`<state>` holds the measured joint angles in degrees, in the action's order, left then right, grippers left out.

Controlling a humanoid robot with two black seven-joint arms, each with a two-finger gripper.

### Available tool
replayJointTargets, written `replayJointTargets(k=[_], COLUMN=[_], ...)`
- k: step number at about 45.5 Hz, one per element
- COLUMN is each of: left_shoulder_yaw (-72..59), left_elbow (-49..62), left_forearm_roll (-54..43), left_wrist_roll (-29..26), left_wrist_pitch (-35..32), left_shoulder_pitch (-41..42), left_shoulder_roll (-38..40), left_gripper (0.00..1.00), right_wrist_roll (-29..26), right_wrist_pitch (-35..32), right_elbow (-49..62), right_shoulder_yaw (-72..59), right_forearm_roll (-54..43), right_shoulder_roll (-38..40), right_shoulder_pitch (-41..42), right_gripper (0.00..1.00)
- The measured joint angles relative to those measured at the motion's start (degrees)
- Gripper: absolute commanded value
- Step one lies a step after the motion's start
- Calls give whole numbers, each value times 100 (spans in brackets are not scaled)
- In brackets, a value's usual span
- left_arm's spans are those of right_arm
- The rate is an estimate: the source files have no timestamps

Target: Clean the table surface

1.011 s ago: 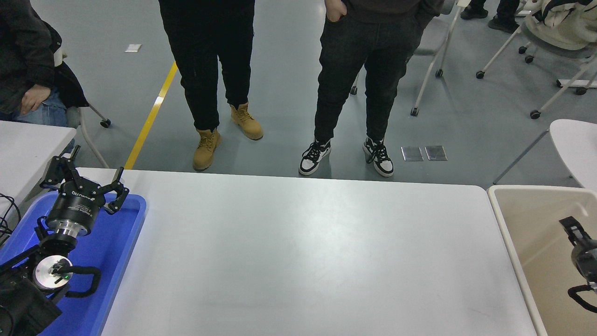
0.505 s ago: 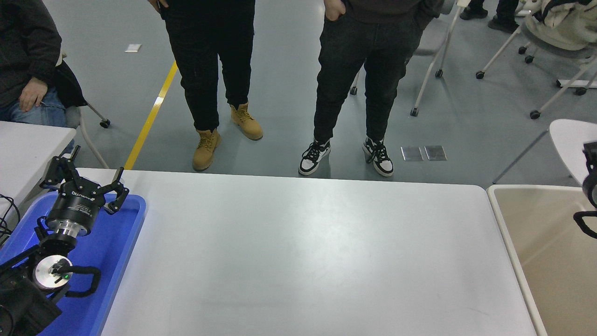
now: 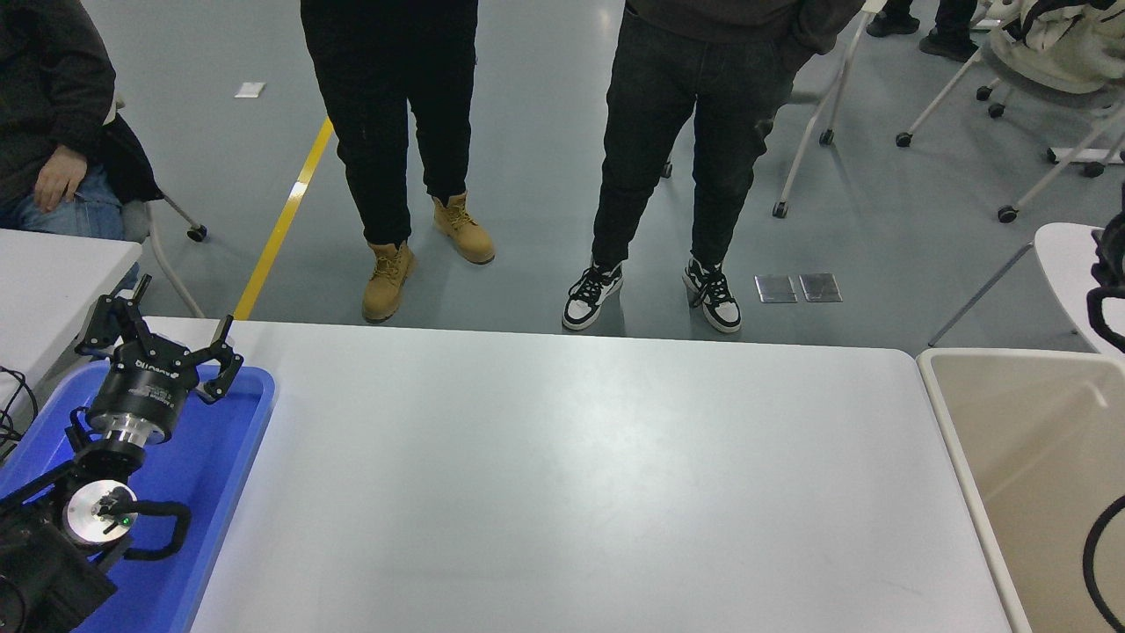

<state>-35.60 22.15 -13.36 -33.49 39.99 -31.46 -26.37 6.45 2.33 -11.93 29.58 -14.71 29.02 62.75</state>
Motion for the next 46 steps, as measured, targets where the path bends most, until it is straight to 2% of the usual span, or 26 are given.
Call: replayJointTargets(k=[21, 32, 46], left_shoulder_yaw=[0, 0, 0], left_elbow=[0, 0, 0], left_forearm_roll=[0, 0, 0], left_wrist_roll=[0, 0, 0], left_wrist_pitch=[0, 0, 0], left_shoulder_pitch=[0, 0, 0], left_shoulder_roll=[0, 0, 0], left_gripper=[100, 100, 100], right_wrist_roll=[169, 665, 1409], right_wrist_pitch=[-31, -44, -47], right_elbow=[-1612, -2491, -3023], right_shoulder_yaw=[1818, 2531, 2900], right_forearm_roll=[4, 2, -17], right_shoulder_roll=[150, -22, -312], right_shoulder_pitch=[-963, -1786, -2764], right_gripper=[99, 99, 99])
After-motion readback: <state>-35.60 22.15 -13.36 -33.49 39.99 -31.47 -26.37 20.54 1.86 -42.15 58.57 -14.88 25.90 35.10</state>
